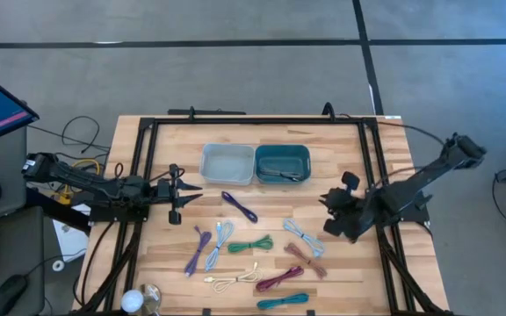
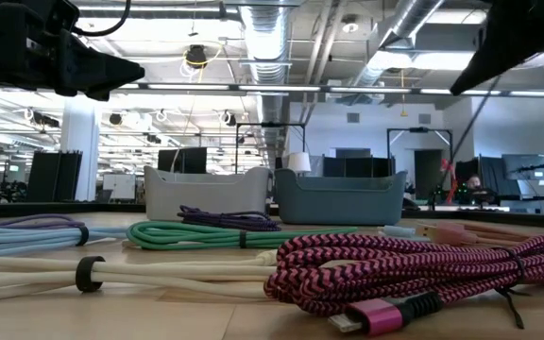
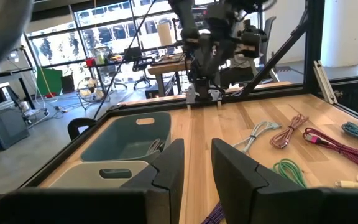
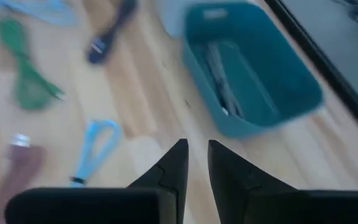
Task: Pick & Place USB Port
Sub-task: Put the right light blue charger cable into the white bin
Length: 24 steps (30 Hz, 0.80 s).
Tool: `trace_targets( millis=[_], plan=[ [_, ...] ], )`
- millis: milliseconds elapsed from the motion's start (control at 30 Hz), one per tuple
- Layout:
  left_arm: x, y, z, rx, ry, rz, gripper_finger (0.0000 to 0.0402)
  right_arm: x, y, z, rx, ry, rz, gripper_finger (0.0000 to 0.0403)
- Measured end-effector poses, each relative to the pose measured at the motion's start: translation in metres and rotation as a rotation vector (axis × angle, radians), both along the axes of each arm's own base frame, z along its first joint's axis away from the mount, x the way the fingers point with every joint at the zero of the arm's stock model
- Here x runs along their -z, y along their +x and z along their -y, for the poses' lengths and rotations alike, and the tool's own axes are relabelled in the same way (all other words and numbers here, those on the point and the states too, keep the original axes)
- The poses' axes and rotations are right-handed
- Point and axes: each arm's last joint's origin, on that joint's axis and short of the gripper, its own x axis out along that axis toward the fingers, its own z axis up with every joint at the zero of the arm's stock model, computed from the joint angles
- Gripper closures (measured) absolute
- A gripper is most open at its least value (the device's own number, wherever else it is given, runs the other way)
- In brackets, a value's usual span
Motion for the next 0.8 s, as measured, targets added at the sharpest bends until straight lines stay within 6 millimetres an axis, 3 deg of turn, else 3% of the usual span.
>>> trace_targets(
  millis=[267,500,600,800],
  plan=[
    [0.0,0.0,0.0,0.0,0.0,0.0,0.032,0.022,-0.028,0.007,-0.275,0.252,0.227,0.0349],
    [0.0,0.0,0.0,0.0,0.0,0.0,0.032,0.051,-0.034,-0.001,-0.511,0.49,0.124,0.0349],
    [0.0,0.0,0.0,0.0,0.0,0.0,0.032,0.057,-0.033,-0.003,-0.53,0.503,0.074,0.0349],
    [0.0,0.0,0.0,0.0,0.0,0.0,0.032,0.056,-0.021,-0.007,-0.448,0.597,0.152,0.0347]
  ],
)
